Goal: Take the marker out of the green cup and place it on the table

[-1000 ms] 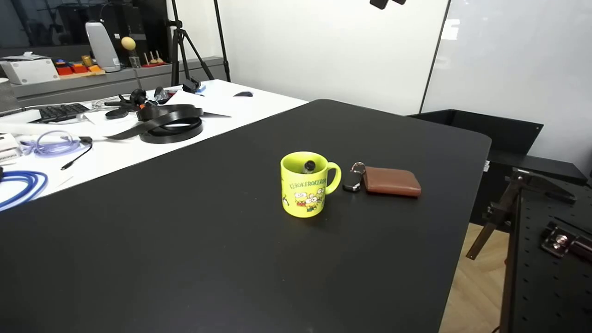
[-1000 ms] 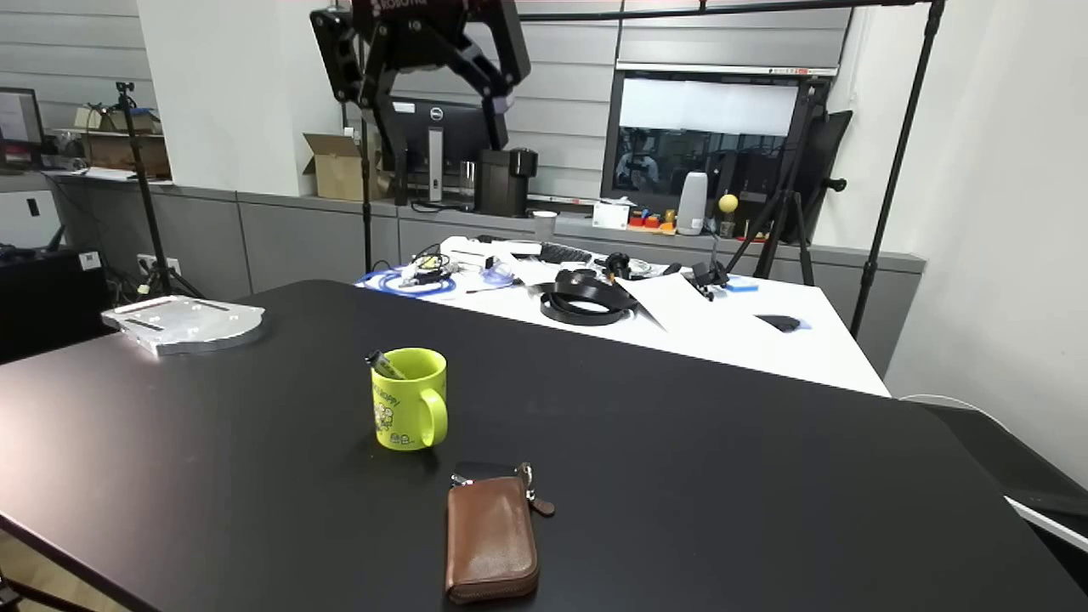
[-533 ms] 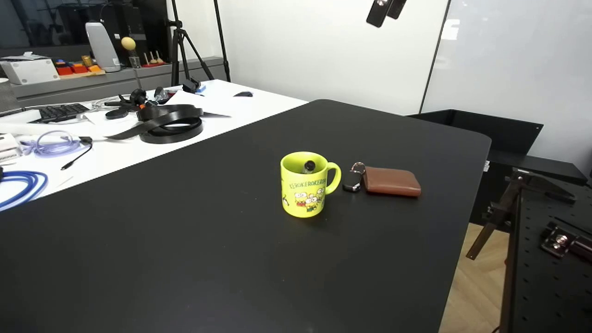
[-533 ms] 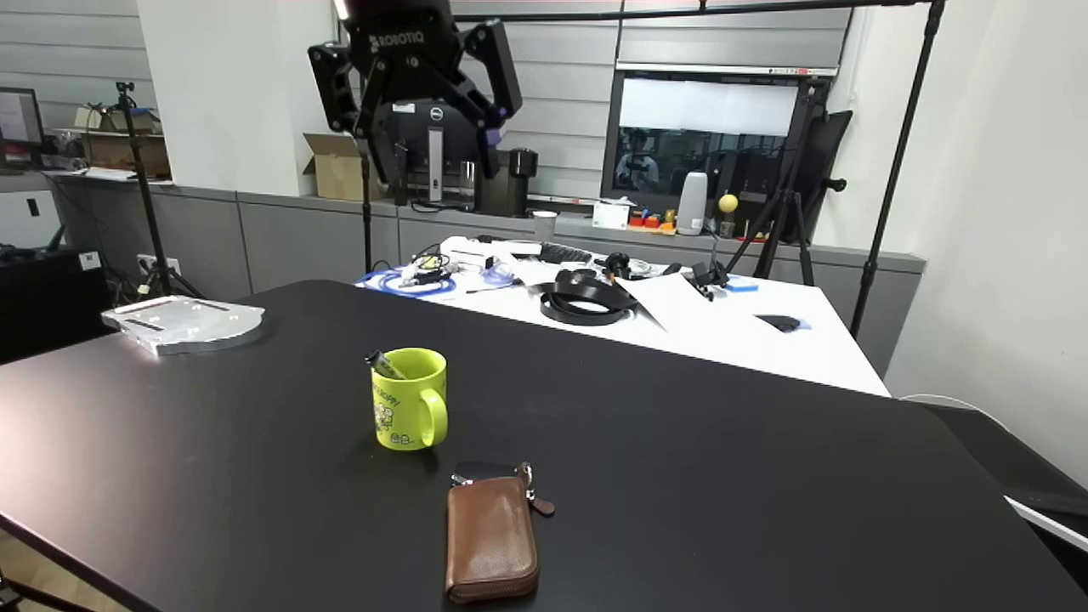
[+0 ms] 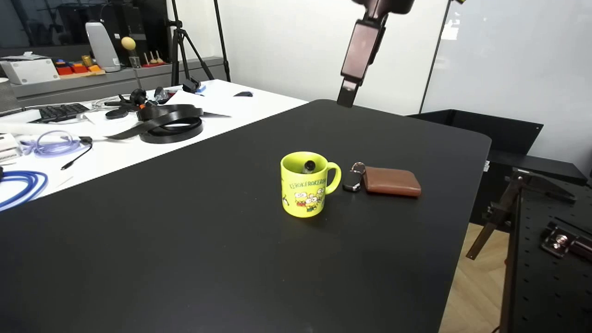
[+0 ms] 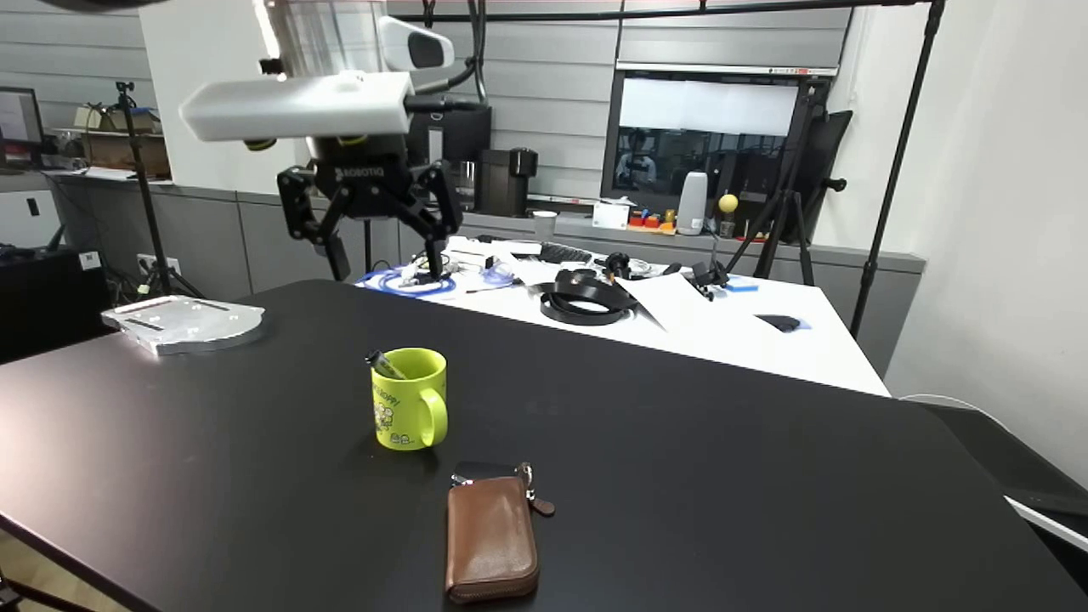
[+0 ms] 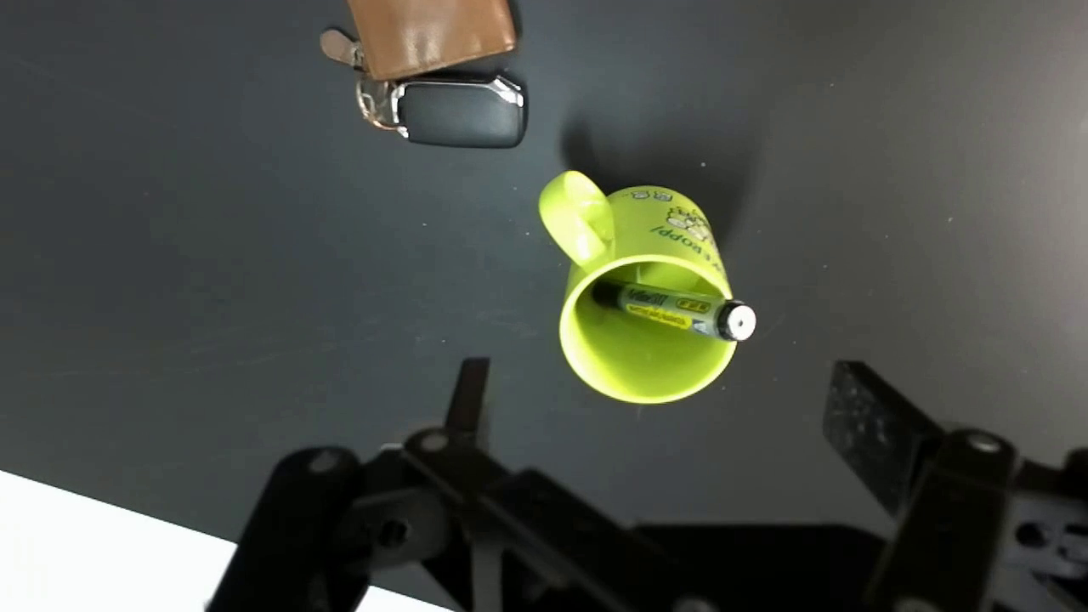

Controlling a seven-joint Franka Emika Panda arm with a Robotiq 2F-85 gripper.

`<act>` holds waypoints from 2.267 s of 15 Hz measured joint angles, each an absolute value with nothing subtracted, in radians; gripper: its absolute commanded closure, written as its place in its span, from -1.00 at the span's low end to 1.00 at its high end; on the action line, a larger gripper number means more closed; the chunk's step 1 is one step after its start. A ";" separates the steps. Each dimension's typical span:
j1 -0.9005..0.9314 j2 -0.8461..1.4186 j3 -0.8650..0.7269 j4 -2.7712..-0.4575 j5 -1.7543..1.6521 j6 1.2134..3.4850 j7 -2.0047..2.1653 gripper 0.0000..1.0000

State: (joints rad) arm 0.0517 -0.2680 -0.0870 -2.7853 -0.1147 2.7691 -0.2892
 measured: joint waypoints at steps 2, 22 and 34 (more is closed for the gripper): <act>0.058 -0.192 -0.058 -2.778 -0.123 2.837 -0.289 -1.00; 0.032 0.082 -0.008 -2.671 -0.454 2.928 -0.074 -1.00; 0.080 0.219 -0.043 -2.571 -0.478 2.973 -0.056 0.50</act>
State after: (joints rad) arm 0.0803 0.2195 -0.0434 -2.5705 -0.4775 2.9728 -0.0561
